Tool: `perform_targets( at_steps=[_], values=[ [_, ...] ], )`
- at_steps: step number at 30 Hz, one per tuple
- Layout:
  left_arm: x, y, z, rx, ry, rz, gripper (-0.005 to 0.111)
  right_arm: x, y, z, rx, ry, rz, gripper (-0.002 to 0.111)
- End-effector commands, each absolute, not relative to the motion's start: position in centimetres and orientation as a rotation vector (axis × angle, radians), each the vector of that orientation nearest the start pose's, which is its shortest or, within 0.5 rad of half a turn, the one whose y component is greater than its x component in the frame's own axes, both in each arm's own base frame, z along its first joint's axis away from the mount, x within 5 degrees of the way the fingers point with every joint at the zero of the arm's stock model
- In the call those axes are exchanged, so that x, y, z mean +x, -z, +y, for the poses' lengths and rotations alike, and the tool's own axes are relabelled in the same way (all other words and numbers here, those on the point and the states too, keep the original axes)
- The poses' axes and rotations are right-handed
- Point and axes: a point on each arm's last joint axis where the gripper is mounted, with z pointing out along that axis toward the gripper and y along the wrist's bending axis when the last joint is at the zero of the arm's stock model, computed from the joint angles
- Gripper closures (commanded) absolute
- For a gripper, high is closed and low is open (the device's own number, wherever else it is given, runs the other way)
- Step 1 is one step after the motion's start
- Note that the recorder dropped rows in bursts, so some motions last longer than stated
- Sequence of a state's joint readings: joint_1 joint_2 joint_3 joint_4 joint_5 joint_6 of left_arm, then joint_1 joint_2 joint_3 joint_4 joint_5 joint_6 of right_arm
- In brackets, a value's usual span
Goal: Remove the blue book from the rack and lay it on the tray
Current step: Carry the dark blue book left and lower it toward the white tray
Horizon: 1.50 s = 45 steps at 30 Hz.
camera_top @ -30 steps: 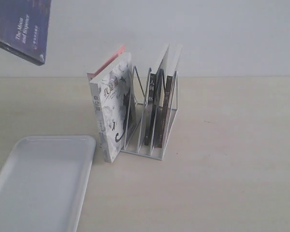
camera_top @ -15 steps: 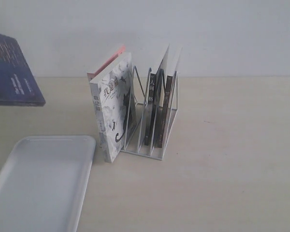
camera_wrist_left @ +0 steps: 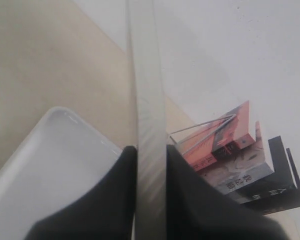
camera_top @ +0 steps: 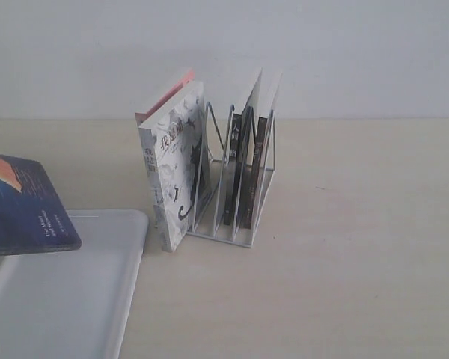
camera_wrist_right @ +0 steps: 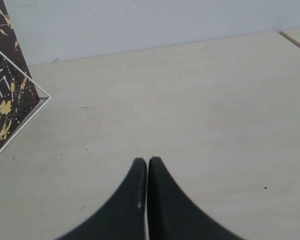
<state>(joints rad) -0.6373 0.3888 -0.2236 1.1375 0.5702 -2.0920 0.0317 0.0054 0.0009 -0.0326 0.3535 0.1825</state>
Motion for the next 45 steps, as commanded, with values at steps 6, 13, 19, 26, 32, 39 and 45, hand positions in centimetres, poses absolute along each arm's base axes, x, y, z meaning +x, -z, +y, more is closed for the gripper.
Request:
perform_targets(
  at_steps=[6,13,19,26,32,39,45],
  values=[
    [9.1,-24.6,-0.9,-0.594,0.583,1.734,0.102,5.3,-18.2,0.1,0.114,-0.112,1.829,0.108],
    [9.2,-25.1,-0.9,-0.506,0.53,1.696,0.102,5.3,-18.2,0.1,0.114,-0.112,1.829,0.108],
    [9.2,-25.3,-1.5,-0.39,0.549,1.705,0.102,5.3,-18.2,0.1,0.114,-0.112,1.829,0.108],
    [9.1,-25.3,-2.0,-0.329,0.57,1.706,0.102,5.3,-18.2,0.1,0.114,-0.112,1.829,0.108],
    [9.1,-25.2,-2.5,-0.21,0.577,1.688,0.102,5.3,-18.2,0.1,0.114,-0.112,1.829,0.108],
    [9.1,-24.8,-2.2,-0.329,0.602,1.716,0.102,5.3,-18.2,0.1,0.114,-0.112,1.829,0.108],
    [8.8,-25.1,-1.7,-0.305,0.469,1.867,0.102,5.3,-18.2,0.1,0.114,-0.112,1.829,0.108]
  ],
)
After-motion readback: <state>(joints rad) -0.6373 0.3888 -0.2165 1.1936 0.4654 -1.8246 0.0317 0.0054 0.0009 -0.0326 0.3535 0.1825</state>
